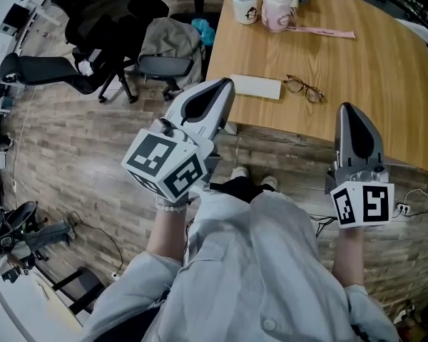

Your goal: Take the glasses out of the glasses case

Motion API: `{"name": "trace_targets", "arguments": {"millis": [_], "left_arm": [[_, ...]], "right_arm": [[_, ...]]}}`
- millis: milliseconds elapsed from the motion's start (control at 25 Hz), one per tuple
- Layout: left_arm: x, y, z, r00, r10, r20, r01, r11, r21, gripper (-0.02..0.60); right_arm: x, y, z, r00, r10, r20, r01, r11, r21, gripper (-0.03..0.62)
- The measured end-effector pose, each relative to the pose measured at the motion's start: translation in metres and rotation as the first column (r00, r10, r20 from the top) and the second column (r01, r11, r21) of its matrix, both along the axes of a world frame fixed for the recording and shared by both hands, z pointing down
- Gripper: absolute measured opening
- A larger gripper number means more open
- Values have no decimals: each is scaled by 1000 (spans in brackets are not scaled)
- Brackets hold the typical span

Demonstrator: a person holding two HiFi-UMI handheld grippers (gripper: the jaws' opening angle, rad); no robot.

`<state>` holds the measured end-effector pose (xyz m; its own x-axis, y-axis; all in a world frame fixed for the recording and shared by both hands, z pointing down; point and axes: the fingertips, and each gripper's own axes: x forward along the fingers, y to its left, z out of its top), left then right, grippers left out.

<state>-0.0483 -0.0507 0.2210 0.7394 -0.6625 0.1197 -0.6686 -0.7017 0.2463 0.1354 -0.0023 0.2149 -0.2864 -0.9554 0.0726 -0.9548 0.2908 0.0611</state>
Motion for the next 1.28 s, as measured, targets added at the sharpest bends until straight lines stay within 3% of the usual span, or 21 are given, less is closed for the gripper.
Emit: {"name": "trace_targets", "arguments": {"millis": [1280], "left_arm": [[-9, -20, 12, 1000, -7, -21, 6, 1000, -31, 3]], "right_arm": [[-11, -18, 12, 999, -28, -16, 27, 999, -37, 0]]}}
